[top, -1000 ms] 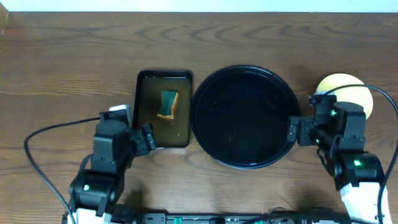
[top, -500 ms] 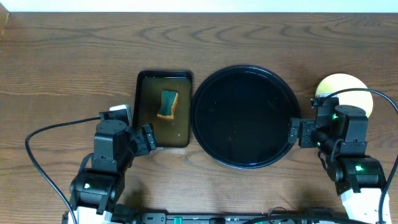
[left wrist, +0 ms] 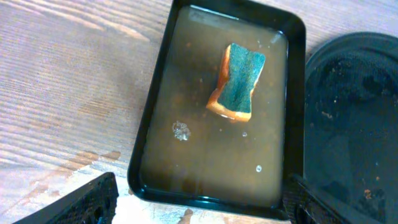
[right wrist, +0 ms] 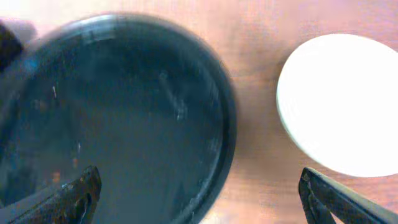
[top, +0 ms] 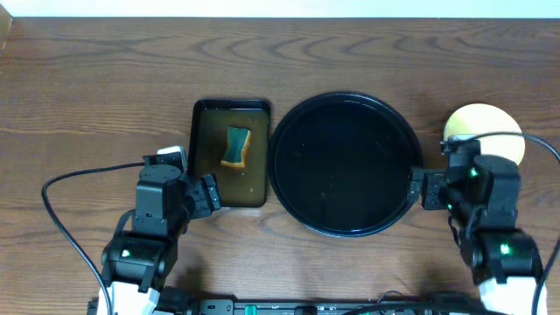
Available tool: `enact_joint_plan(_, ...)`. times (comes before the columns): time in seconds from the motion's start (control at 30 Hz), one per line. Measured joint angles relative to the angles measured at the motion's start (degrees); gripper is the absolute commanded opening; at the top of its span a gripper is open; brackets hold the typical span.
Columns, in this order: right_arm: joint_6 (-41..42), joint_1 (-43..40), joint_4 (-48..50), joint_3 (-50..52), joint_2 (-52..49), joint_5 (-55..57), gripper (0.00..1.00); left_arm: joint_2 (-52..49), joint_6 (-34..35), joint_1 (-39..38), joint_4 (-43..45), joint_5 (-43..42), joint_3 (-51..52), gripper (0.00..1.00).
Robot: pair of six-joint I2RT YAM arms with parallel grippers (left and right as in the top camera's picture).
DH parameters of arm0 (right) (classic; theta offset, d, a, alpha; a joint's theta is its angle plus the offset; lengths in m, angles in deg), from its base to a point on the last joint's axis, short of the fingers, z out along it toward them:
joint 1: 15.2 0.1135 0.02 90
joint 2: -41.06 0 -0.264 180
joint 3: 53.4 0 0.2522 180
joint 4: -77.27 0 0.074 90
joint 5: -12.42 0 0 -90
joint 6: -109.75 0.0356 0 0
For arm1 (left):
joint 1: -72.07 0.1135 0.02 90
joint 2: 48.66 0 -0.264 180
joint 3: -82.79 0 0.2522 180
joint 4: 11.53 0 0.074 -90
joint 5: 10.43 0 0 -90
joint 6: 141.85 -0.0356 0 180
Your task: Clean dirty plates on tray and stack at the side
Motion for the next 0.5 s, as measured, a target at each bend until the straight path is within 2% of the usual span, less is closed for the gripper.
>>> enact_joint_plan(0.33, -0.02, 2.03, 30.49, 23.58, 26.23, 0.00, 0.99, -2.21, 0.00, -0.02, -0.09, 0.02, 0.22, 0.86)
enact_joint_plan(0.5, -0.02, 2.89, 42.16, 33.53, 34.84, 0.09, 0.99, -3.34, 0.00, -0.02, -0.02, 0.02, 0.26, 0.86)
